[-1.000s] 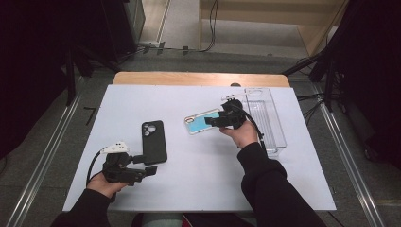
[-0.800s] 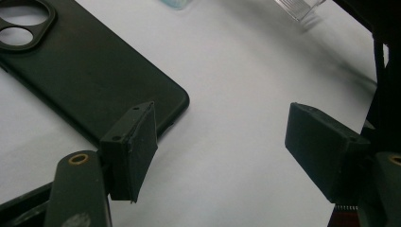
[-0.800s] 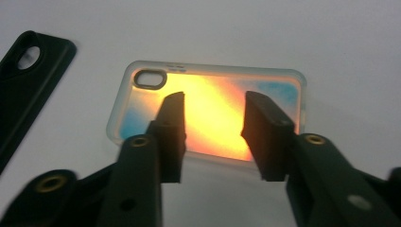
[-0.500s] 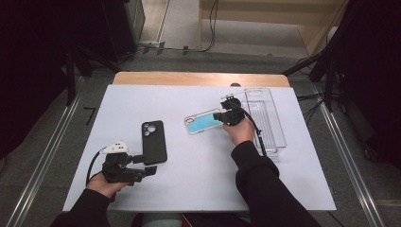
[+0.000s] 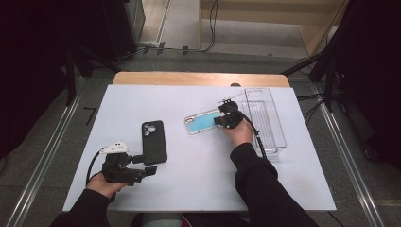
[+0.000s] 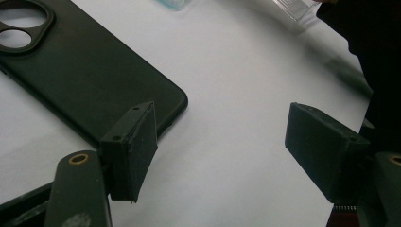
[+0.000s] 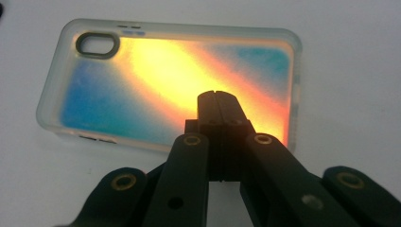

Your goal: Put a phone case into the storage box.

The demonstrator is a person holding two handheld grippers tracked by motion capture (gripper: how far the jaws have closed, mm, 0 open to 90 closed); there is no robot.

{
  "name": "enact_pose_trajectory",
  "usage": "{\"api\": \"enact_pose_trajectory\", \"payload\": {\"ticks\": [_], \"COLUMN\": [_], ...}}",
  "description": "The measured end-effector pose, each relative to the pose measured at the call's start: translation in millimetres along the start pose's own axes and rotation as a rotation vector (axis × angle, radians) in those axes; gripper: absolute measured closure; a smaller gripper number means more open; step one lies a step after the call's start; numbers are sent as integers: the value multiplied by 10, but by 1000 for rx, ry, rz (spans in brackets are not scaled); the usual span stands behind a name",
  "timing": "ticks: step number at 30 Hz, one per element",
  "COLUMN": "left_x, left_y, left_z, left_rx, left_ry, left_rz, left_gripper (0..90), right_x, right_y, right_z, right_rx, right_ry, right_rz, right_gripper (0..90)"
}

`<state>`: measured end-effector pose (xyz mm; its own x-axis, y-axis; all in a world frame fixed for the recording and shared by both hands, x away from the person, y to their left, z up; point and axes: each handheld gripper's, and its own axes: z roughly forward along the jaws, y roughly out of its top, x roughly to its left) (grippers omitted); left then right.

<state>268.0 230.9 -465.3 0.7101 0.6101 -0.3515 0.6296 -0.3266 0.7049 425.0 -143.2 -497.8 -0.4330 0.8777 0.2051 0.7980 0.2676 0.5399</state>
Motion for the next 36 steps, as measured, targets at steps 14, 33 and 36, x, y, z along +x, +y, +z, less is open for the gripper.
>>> {"api": "enact_pose_trajectory", "payload": {"ticks": [14,33,36], "left_x": [0,4,10], "left_y": [0,-2,-3], "left_z": [-4,-8,-9], "left_rx": [-2,-7,-6], "left_ry": [1,1,0], "left_rz": [2,2,0], "left_gripper": [260,259,260], "right_x": [72,181,242], "right_y": [-76,-170,-166], "right_z": [-40,-175,-327], "right_rx": [26,-32,-86], "right_ry": [45,48,81], "right_rz": [-2,-50,-70], "right_gripper": [876,836,809]}}
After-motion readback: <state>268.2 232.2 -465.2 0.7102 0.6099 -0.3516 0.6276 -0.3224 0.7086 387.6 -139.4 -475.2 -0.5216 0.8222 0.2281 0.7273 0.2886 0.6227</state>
